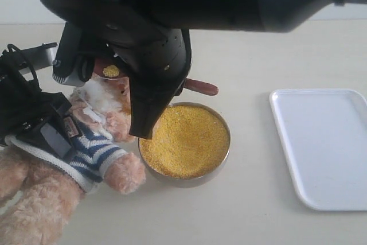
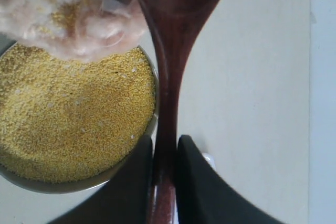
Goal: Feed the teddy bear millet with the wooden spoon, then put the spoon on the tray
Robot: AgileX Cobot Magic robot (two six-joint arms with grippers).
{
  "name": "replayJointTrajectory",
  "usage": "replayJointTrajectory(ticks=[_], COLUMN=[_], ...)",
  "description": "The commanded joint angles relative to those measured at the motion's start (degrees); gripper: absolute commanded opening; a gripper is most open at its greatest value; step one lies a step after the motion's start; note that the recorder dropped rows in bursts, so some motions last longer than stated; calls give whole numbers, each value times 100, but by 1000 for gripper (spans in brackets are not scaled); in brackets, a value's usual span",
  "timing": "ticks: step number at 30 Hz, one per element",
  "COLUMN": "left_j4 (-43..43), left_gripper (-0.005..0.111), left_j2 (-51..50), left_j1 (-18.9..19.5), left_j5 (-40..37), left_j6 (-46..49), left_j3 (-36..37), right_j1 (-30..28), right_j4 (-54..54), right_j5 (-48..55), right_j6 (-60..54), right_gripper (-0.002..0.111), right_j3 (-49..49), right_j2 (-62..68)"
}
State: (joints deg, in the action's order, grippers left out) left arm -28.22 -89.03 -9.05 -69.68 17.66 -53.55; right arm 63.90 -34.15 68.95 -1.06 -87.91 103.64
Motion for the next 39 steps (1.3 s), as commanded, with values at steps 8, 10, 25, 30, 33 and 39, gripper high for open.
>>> replayJointTrajectory(ticks=[8,10,25,30,33,39], left_j4=[-73,-73,-73,-73,-73,-73], left_gripper=[4,4,4,4,4,4], left_j2=[68,68,68,68,68,68], left_j1=[-33,-33,-33,-33,-33,-33], left_j5=[-28,-28,-28,-28,-28,-28], left_j6=[-5,-5,-5,-5,-5,-5], left_j3=[16,16,16,16,16,16], right_j1=[8,-3,-272,-272,-272,-281], right_j4=[214,375,800,812,830,875], right_j5=[102,102,88,102,102,102], right_j6=[-399,-444,-247,-285,-300,-311], right_gripper=[0,0,0,0,0,0], right_j3=[-2,-2,-2,-2,-2,-2], right_j2=[-51,-72,-354,-378,-378,-378])
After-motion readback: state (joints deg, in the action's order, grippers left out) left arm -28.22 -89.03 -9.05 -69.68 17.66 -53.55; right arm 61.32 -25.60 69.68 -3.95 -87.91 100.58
